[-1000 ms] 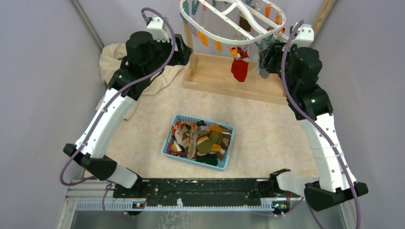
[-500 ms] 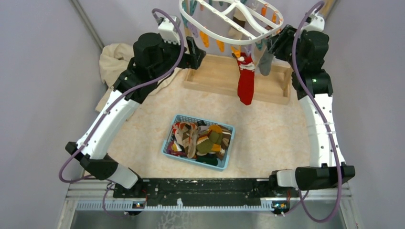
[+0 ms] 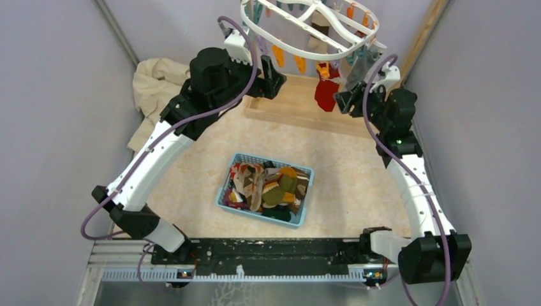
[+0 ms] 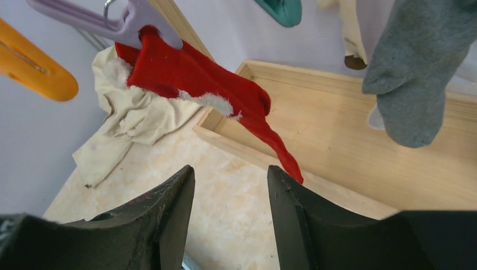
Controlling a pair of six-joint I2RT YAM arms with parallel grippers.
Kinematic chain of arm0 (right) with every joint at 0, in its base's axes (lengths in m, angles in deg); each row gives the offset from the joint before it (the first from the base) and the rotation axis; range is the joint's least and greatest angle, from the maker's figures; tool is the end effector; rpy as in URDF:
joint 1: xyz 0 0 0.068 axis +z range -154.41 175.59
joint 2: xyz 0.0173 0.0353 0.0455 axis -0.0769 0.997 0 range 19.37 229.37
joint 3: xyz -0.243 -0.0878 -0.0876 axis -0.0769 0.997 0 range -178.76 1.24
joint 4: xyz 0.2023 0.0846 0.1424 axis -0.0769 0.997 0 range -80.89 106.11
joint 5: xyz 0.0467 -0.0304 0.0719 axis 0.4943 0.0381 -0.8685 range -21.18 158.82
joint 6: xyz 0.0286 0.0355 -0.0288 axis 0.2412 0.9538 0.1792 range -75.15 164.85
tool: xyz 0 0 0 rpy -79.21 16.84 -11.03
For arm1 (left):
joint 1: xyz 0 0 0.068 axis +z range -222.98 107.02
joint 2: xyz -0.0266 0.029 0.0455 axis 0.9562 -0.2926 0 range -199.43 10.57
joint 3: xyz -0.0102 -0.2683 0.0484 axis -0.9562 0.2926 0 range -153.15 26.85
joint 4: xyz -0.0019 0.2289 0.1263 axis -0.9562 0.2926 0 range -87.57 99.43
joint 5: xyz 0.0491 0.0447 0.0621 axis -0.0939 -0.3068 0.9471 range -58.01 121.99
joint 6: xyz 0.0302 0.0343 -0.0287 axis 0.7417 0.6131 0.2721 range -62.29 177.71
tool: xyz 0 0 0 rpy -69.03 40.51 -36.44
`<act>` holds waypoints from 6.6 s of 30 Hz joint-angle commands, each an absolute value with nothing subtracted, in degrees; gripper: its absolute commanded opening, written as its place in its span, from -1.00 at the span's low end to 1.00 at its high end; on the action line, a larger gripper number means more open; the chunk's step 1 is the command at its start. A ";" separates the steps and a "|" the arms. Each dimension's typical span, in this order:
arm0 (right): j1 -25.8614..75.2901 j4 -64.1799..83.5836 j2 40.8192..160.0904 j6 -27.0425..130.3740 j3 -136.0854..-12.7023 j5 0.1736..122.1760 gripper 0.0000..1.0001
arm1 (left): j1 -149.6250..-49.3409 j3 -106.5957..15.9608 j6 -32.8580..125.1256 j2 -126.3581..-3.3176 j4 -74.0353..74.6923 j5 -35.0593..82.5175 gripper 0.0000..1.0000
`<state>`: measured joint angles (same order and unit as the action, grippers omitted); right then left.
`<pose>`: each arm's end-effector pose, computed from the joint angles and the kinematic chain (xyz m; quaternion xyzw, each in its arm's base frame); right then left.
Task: Remove the socks clipped to the hanger
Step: Adjust the hanger on the clothesline.
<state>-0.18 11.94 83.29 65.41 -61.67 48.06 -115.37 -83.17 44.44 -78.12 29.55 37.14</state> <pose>0.2554 0.0314 0.3991 -0.0198 0.7286 0.2727 0.6280 0.2454 -0.2194 0.5114 0.1571 0.7249 -0.2833 0.6079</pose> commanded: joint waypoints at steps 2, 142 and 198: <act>-0.37 -3.82 83.42 62.65 -59.85 42.76 0.05 | -115.60 -83.97 44.31 -77.58 29.57 37.56 0.75; 45.53 -14.08 104.25 17.39 -59.07 96.40 -1.00 | -114.80 -84.77 50.45 -72.83 34.84 46.28 0.98; 49.56 -8.68 96.45 12.46 -59.17 103.89 -1.00 | -98.37 -111.04 50.04 -102.73 22.32 36.64 0.98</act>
<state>48.25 -7.12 95.10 12.84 -54.51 104.85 -99.53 -109.52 49.86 -101.63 24.10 38.19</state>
